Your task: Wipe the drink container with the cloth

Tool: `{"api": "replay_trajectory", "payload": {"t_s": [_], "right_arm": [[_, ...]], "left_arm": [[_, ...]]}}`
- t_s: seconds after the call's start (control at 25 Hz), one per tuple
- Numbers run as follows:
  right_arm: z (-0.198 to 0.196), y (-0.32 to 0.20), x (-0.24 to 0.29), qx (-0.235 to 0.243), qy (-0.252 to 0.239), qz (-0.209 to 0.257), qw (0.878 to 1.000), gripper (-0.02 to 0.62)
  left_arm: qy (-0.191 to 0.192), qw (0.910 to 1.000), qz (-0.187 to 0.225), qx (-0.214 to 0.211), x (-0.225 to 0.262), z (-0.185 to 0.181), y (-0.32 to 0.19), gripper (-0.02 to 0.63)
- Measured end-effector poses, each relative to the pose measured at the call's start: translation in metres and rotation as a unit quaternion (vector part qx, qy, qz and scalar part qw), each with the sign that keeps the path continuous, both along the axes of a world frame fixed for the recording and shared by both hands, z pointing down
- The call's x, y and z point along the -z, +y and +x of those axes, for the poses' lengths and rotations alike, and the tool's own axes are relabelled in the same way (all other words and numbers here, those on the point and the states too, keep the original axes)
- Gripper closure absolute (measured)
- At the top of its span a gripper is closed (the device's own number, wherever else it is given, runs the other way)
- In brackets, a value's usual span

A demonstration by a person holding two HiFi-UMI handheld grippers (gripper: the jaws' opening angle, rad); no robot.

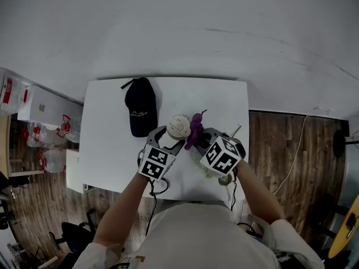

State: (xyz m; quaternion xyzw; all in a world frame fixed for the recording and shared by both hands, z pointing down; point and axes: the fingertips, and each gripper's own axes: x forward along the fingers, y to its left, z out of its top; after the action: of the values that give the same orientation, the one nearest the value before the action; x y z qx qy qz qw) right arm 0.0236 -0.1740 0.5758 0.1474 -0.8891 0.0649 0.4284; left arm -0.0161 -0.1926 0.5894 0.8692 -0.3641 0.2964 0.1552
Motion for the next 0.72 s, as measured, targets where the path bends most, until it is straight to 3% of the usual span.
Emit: {"api": "replay_trajectory", "payload": {"t_s": [0.28, 0.44, 0.72], "right_arm": [[0.010, -0.021, -0.025, -0.003, 0.025, -0.005, 1.000, 0.518], [-0.003, -0.025, -0.050, 0.033, 0.042, -0.001, 0.999, 0.518], [-0.018, -0.009, -0.109, 0.081, 0.071, -0.050, 0.993, 0.518]], "left_arm": [[0.005, 1.0000, 0.007, 0.005, -0.006, 0.003, 0.000, 0.285], [0.003, 0.9999, 0.007, 0.012, -0.009, 0.003, -0.002, 0.276], [-0.005, 0.9999, 0.010, 0.006, -0.013, -0.002, -0.010, 0.267]]}}
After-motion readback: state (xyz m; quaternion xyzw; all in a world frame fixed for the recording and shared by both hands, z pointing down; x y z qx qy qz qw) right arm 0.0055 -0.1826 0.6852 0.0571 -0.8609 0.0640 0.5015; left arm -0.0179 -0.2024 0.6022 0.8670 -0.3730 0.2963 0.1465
